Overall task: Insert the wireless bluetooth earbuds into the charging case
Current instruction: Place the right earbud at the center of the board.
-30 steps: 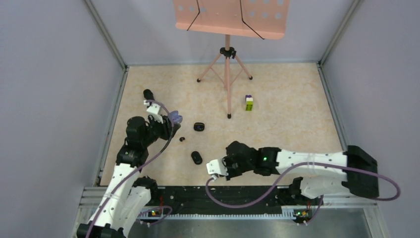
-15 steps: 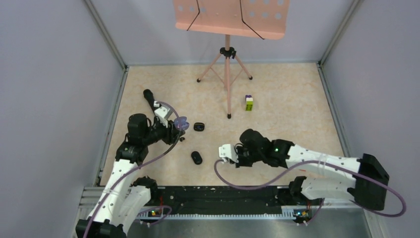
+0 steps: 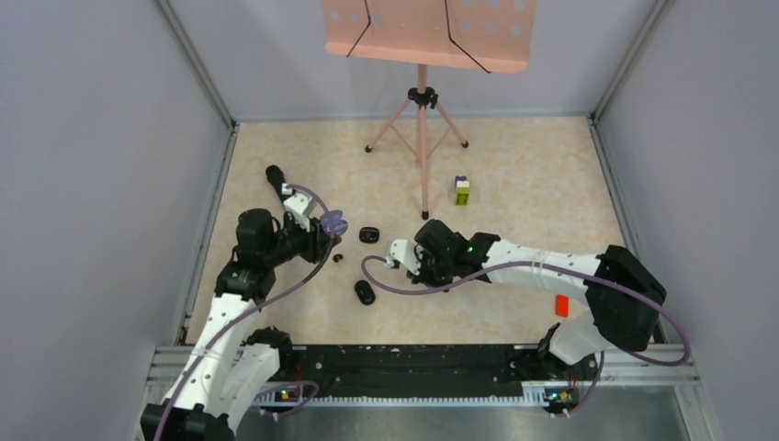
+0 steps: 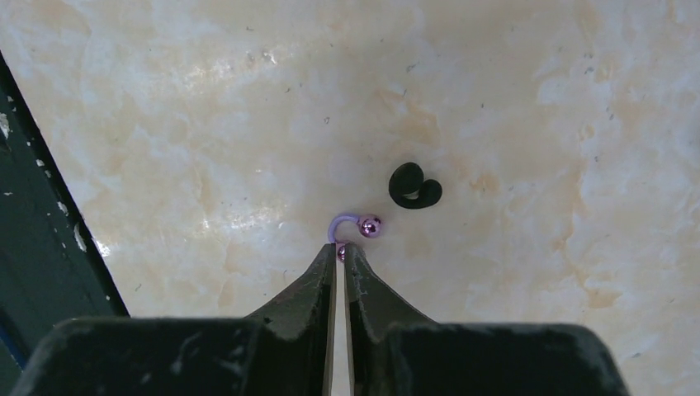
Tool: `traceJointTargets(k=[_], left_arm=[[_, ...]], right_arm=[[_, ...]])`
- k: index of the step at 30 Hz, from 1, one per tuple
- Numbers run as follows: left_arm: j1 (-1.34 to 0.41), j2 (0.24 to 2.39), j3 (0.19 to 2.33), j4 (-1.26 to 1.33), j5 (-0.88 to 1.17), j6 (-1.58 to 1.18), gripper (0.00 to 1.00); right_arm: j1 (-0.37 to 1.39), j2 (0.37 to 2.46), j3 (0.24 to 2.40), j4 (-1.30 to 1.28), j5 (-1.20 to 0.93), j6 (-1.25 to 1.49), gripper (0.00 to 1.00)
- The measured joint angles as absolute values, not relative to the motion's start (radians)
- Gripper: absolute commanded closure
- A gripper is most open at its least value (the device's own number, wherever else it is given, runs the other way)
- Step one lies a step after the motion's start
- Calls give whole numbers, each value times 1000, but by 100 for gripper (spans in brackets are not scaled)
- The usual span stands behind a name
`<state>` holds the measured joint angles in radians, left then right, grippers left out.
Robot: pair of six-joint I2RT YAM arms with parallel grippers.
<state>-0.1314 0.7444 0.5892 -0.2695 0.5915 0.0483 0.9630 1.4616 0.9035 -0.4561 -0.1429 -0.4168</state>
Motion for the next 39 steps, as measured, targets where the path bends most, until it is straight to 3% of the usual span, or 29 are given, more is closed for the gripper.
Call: traceJointTargets(k=[15,39], left_arm=[[-122,766,589,-245,524,16,100],[-109,784,589,-229,507,-14,100]], right_arm=[[961,1525,903,-463,-171,-351,93],[966,1584,883,-443,-118,-317,86]])
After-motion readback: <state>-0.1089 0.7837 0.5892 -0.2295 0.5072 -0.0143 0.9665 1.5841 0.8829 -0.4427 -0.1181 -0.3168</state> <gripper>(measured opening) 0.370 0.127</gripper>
